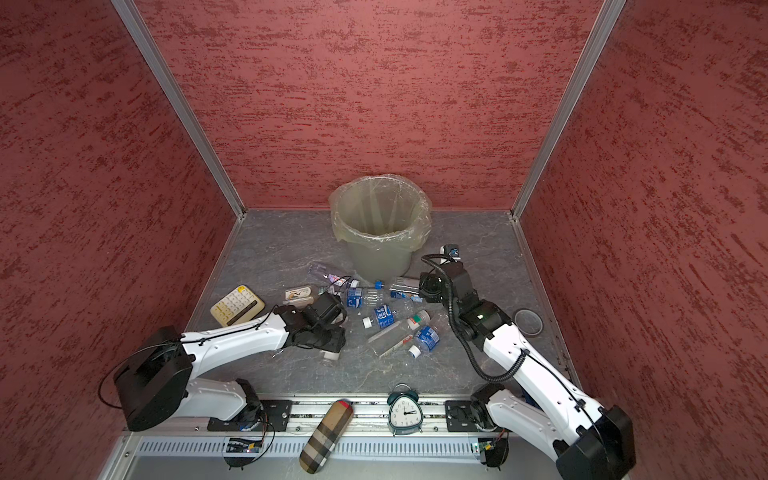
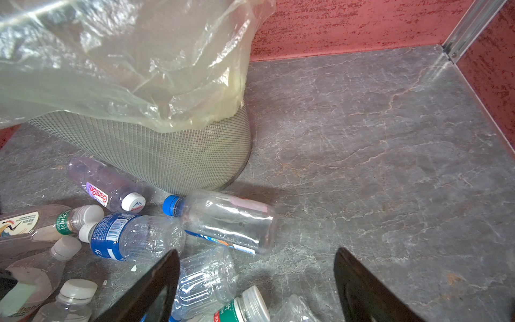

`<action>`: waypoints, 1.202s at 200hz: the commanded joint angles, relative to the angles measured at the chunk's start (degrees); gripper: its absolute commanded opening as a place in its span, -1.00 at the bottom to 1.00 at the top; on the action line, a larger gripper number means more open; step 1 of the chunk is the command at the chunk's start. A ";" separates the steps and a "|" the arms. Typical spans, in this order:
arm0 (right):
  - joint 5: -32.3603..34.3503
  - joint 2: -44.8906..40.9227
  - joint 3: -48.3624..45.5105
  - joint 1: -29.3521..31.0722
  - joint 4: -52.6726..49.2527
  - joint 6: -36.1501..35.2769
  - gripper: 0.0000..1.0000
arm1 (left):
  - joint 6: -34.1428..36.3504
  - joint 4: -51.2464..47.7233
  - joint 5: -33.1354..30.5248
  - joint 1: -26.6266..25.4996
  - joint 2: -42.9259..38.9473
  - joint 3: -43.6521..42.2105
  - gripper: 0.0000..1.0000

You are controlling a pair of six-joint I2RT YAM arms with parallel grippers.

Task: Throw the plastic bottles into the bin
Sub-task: 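Close the left gripper on the yellow-labelled bottle and lift it, then carry the yellow-labelled bottle with the left gripper over the bin and release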

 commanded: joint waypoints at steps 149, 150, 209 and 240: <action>-1.15 0.90 -3.46 -0.18 3.46 1.62 0.73 | 0.43 0.78 -10.83 -0.90 -40.40 -8.66 -0.20; -1.15 0.89 -3.45 -0.22 3.53 1.63 0.73 | 0.54 0.72 -10.84 -0.90 -40.61 -8.61 -0.20; -1.18 1.14 -4.57 -0.18 4.77 2.03 0.73 | 1.27 -0.68 -11.60 -0.98 -47.85 -5.06 -0.22; -1.51 1.27 -5.04 -0.18 5.47 2.05 0.73 | 1.68 0.48 -11.08 -1.03 -49.38 -3.56 -0.22</action>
